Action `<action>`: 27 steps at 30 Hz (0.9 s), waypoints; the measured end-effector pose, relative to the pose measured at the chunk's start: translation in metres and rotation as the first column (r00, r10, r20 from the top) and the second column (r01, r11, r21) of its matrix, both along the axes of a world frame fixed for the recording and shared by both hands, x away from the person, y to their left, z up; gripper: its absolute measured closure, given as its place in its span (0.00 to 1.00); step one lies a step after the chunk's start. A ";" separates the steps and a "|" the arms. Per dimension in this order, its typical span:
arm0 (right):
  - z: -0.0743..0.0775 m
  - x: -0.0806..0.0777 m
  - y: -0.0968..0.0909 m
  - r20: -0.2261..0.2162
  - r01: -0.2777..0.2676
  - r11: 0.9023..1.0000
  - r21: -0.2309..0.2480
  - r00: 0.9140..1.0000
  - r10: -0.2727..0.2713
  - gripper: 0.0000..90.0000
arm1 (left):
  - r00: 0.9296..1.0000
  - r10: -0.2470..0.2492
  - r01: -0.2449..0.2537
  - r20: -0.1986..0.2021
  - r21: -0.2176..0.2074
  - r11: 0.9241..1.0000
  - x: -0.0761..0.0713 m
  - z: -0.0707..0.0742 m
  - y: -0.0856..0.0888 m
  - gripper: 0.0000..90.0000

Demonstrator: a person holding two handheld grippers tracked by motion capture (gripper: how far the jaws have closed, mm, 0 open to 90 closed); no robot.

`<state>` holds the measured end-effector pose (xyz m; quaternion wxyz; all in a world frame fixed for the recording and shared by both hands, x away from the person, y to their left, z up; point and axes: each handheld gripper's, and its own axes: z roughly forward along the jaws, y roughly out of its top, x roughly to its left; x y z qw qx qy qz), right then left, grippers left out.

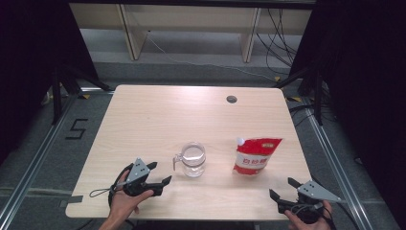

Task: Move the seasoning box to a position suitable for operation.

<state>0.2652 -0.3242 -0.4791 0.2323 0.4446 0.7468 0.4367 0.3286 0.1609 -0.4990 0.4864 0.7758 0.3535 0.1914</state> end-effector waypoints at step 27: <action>0.000 -0.002 0.005 -0.027 -0.004 1.000 0.019 1.000 0.004 0.24 | 0.997 0.003 -0.007 0.075 0.049 0.999 0.026 0.003 -0.025 0.83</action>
